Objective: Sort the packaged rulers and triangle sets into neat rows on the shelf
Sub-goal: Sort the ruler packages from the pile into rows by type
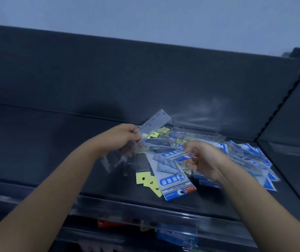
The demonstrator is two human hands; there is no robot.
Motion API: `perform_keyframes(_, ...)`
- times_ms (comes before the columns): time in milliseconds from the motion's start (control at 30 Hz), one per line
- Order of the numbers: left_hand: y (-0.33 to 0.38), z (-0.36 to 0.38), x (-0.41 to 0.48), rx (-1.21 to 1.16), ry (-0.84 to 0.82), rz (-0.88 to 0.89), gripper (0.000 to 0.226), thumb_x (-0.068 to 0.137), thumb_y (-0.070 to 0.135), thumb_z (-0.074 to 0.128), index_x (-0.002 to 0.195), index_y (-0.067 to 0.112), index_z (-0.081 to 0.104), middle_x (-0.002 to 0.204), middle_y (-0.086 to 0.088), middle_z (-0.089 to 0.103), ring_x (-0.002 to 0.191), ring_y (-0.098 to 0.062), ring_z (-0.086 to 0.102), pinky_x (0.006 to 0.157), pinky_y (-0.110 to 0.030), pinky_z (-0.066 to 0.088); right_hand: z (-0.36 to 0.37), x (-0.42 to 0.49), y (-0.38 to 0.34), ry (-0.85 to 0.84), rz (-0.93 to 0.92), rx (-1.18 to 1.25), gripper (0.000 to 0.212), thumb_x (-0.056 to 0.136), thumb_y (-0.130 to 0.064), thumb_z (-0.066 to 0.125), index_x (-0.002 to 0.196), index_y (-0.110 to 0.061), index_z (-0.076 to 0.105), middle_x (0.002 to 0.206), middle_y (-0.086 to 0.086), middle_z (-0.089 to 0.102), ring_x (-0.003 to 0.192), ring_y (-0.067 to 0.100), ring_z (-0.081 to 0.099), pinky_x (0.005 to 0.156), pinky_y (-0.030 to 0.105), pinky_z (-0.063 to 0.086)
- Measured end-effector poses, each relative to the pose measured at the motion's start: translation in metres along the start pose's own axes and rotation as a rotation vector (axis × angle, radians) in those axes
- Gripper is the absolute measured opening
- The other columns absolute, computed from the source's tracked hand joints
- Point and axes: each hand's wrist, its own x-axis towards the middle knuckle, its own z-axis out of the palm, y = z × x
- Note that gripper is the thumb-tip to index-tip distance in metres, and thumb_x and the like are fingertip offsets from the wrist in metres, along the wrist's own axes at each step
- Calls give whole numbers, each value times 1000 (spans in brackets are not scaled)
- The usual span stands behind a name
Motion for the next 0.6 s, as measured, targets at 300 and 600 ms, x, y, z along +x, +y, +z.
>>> perform_keyframes(300,27,55,18,-159,-204,27,15,97,20,55,84,14,57,107,0,73,86,-26,72,74,-46,60,-79,-17,-5,202,-254,202,39,81,4,45,47,-10,57,64,0,63,61,13,64,49,26,54)
perform_keyframes(600,94,199,44,-453,-334,57,16,98,16,51,82,16,52,119,-5,69,107,-36,65,89,-47,54,-189,-54,8,300,-427,246,25,73,10,44,57,-2,58,65,15,46,63,26,42,61,33,37)
